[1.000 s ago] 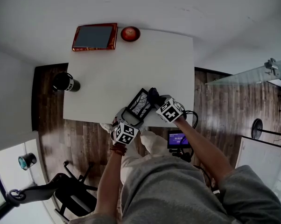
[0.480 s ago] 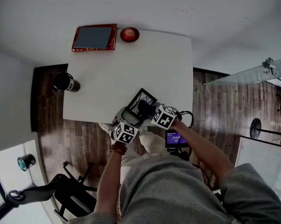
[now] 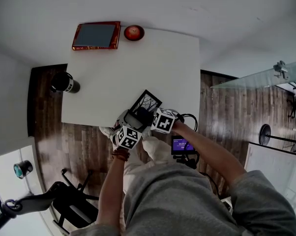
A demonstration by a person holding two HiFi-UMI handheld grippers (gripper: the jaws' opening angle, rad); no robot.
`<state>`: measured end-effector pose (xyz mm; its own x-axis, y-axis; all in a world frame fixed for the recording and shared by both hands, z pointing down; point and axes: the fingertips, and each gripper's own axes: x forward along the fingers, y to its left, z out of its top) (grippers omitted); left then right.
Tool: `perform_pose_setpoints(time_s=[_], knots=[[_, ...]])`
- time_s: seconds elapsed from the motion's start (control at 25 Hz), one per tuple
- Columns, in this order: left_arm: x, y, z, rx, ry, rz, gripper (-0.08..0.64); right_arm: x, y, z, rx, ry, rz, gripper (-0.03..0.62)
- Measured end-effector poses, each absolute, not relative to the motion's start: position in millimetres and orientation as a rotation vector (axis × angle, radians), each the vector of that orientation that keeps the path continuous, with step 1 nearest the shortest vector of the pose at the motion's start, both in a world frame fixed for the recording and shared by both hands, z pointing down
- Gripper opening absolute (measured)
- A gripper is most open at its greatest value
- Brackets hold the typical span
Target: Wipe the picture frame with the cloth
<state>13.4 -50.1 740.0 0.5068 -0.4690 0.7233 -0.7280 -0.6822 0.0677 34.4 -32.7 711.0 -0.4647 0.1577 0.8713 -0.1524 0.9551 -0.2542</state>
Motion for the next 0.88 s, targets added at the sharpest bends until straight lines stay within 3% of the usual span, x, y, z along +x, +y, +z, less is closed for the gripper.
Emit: perform_pose_setpoints(time_s=[0.88], knots=[[15, -49, 739, 2.382, -0.989, 0.987, 0.509, 41, -33, 682, -0.110, -2.137, 0.391, 0.095]])
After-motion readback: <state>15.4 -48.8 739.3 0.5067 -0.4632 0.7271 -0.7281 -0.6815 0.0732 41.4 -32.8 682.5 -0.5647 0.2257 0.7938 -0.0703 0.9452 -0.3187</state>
